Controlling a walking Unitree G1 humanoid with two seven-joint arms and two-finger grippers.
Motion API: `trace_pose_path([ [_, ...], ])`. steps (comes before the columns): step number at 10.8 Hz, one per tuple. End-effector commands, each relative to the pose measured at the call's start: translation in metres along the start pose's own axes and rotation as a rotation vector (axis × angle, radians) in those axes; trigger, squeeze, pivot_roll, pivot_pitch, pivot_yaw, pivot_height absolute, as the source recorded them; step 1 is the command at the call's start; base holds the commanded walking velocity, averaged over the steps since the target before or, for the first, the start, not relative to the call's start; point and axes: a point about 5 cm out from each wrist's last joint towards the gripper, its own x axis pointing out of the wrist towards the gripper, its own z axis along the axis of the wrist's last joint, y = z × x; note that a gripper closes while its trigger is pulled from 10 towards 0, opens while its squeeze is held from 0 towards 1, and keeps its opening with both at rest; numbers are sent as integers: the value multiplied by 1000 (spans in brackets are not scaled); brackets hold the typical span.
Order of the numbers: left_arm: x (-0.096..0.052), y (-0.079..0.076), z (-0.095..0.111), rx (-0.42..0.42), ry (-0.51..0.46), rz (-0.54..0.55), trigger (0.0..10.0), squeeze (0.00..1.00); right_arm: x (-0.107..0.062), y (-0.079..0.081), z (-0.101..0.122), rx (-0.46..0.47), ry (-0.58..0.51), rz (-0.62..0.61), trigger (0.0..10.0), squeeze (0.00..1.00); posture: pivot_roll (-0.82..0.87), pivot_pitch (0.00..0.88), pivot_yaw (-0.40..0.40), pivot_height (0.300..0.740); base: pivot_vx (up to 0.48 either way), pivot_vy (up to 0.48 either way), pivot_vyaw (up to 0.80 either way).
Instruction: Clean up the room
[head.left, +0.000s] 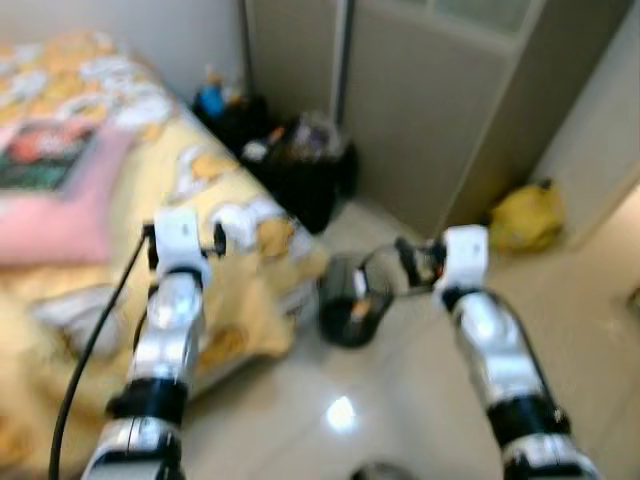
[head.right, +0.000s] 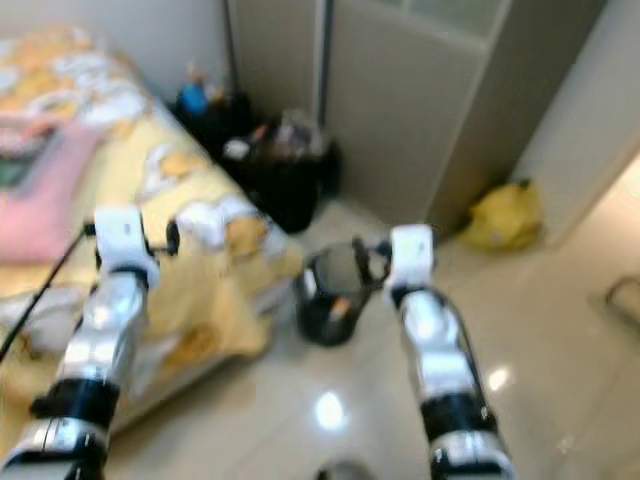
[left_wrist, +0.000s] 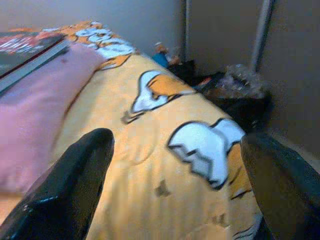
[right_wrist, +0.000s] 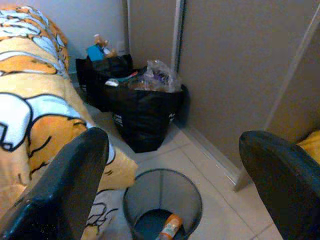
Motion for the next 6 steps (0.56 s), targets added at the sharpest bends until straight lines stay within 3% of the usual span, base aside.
trace_pose_path([
  [1,2,-3,2,10,5,-7,10000,0,-1,-2,-1,10,2,-10,10000,0,-155,16,-2,740,0,476,0],
  [6,1,0,-4,2,28,12,10000,0,0,-2,-1,9,-3,-8,10000,0,-154,19,-4,740,0,480,0],
])
